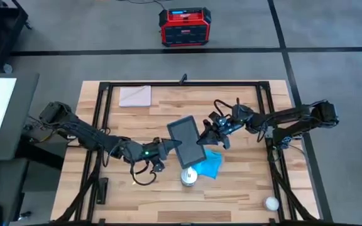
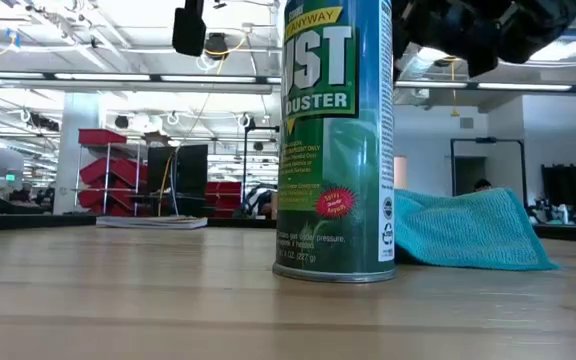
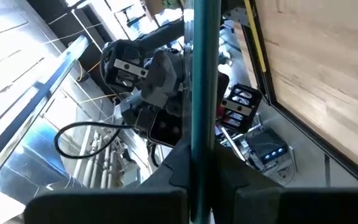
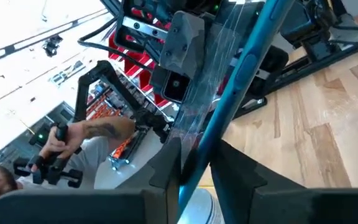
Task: Apply microfiber cloth
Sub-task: Spray the front of the green tablet using the white spray bottle
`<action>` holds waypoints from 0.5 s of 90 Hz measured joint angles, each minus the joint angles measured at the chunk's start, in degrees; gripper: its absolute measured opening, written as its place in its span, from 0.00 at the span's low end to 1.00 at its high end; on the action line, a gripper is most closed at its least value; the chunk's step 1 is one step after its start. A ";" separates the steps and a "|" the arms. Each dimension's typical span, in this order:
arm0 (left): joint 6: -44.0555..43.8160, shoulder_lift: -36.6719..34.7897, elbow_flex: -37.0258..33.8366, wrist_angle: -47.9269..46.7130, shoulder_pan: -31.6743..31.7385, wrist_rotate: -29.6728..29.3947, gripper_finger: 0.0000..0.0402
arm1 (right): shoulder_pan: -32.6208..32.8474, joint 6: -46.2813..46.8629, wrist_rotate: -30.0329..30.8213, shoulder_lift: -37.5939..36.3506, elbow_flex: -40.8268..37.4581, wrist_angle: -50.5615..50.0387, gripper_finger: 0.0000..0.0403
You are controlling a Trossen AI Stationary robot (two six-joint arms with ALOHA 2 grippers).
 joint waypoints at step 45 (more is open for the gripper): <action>1.44 0.00 0.00 -0.75 -0.17 -1.08 0.01 | -0.77 -3.24 -1.16 2.57 2.70 -0.88 0.05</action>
